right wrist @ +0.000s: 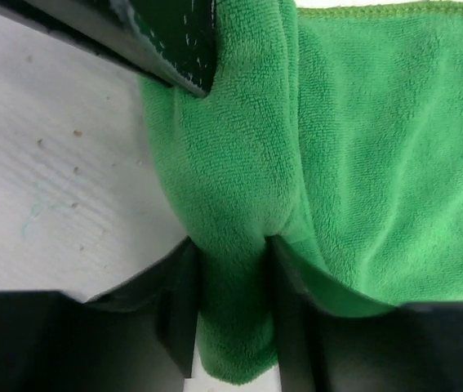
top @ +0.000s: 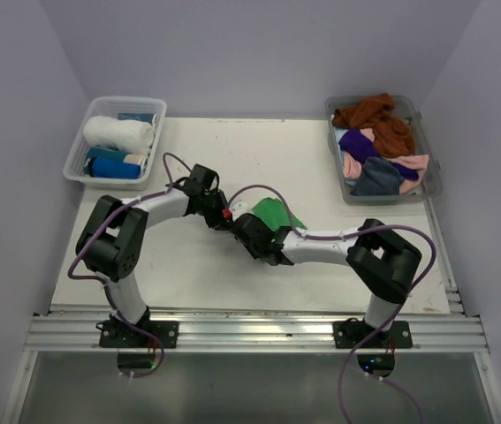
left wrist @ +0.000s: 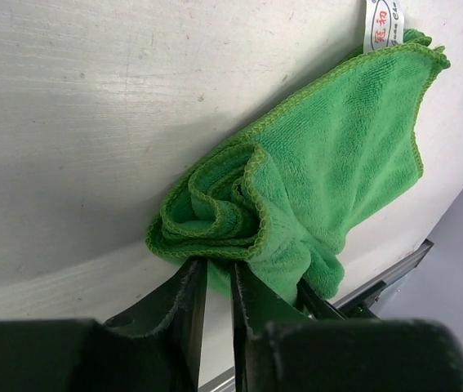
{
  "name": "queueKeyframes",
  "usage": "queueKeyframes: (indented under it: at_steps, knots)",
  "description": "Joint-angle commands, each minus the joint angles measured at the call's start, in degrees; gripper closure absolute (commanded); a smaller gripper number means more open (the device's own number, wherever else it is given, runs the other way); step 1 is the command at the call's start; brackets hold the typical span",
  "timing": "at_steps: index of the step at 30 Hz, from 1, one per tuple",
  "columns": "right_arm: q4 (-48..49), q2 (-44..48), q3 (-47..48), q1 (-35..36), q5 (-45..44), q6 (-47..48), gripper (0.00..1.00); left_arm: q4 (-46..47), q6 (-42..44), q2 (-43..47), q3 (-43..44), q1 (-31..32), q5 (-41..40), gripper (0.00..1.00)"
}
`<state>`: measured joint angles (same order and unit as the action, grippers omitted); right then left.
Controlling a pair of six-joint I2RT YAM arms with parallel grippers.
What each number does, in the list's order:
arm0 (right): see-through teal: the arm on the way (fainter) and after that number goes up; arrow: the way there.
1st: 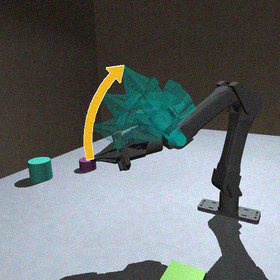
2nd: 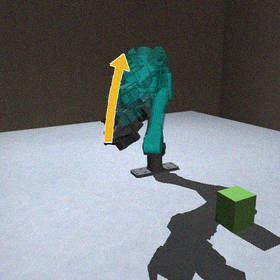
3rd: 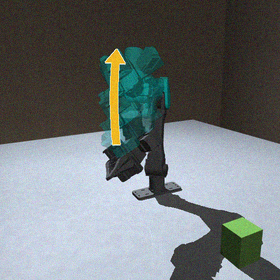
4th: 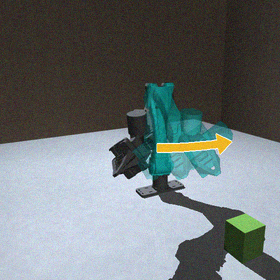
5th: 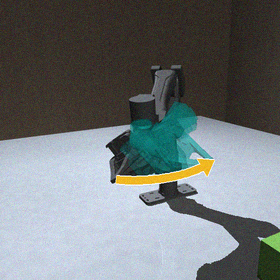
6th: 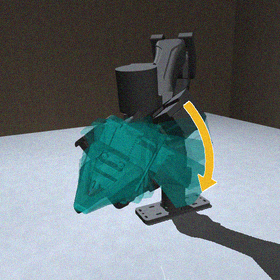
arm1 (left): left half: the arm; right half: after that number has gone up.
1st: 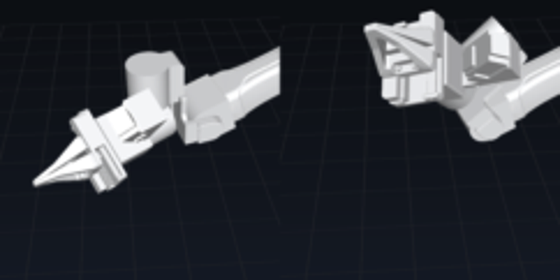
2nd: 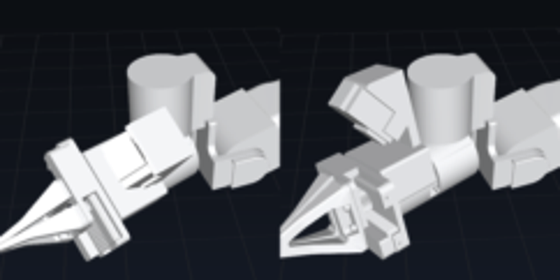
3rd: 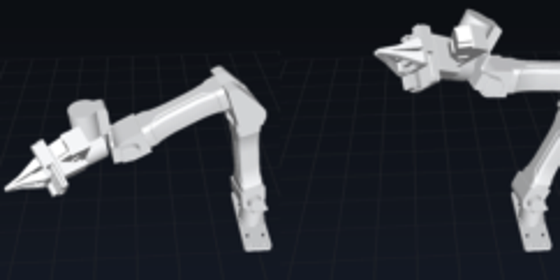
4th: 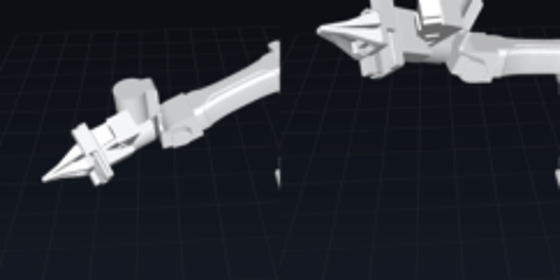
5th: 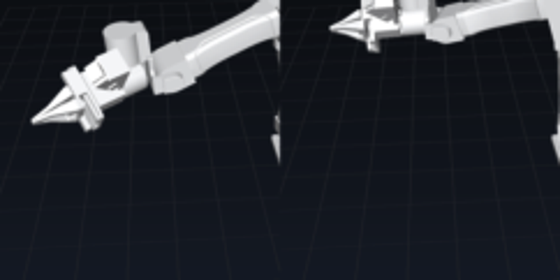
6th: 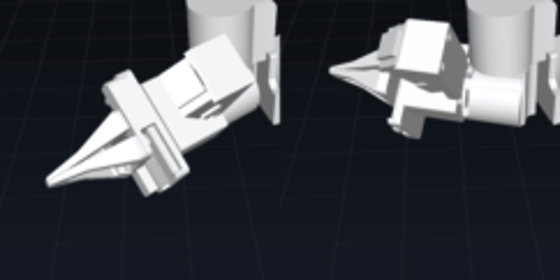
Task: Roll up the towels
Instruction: Roll the towel
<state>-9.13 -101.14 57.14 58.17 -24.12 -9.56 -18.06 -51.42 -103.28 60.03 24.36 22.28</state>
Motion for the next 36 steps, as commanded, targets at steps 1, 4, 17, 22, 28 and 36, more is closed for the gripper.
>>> queueKeyframes:
  at_steps: [1,4,17,22,28,36]
  knots:
    - [-1.1,-3.7,0.4,-0.4,-3.1,-4.5,0.76,0.1,1.1,1.9,0.3,-1.1,-2.1,0.79]
    - [-0.5,-3.2,0.3,-1.6,2.6,-5.8,0.96,0.3,1.0,3.2,0.0,-1.5,-1.5,0.74]
    - [5.1,5.2,-4.1,-14.4,37.3,-14.6,1.0,3.6,2.5,12.9,-4.7,-8.9,3.7,0.48]
    - [7.9,3.9,-5.3,-19.1,47.4,-23.4,1.0,6.5,5.1,11.4,-6.5,-8.6,10.0,0.22]
    - [20.5,1.4,-11.8,-24.5,57.7,-33.7,1.0,12.1,3.3,9.8,-9.8,-6.0,12.3,0.09]
    - [31.2,-2.9,-17.0,-26.9,63.1,-40.5,1.0,19.9,-1.3,5.2,-11.2,-2.8,12.7,0.13]
